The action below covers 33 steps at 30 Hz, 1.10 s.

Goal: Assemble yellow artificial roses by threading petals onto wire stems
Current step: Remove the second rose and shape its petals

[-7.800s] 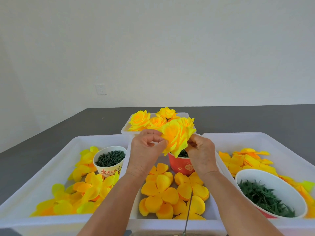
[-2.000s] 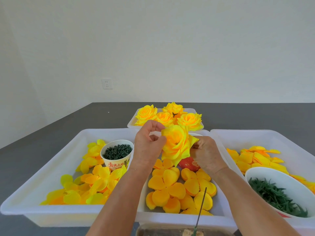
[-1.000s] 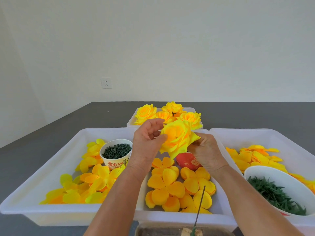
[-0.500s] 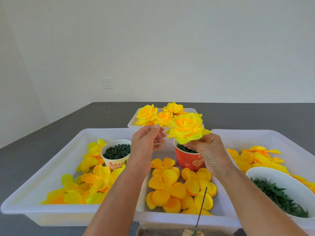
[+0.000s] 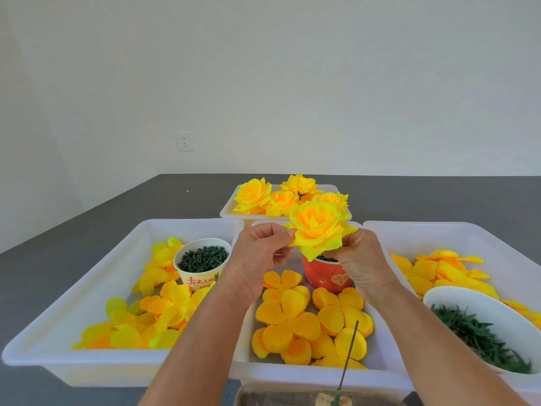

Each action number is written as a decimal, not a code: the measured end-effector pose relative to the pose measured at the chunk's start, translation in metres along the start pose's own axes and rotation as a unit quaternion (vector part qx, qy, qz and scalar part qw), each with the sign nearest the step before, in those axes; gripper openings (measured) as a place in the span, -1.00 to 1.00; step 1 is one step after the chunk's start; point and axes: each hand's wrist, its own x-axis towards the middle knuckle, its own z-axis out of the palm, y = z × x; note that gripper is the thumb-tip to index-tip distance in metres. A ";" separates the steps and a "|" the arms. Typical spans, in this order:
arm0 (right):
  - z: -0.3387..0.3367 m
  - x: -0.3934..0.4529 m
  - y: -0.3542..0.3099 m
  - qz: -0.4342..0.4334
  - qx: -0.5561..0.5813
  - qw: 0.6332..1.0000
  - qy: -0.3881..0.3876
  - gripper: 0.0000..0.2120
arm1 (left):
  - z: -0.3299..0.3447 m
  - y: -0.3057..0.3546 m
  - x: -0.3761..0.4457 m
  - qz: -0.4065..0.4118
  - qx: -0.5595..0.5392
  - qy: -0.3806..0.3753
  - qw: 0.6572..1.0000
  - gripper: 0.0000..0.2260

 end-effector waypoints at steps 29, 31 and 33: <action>-0.003 0.004 0.001 -0.110 -0.100 0.988 0.052 -0.84 | 0.005 -0.005 0.000 0.133 0.172 0.020 0.976 -0.91; -0.003 0.004 -0.001 -0.078 -0.061 0.993 0.061 -0.80 | 0.005 -0.003 -0.002 0.105 0.100 0.015 0.989 -0.87; -0.003 0.003 -0.003 -0.041 0.006 0.998 0.051 -0.77 | 0.005 -0.001 -0.003 0.100 0.065 -0.002 0.993 -0.86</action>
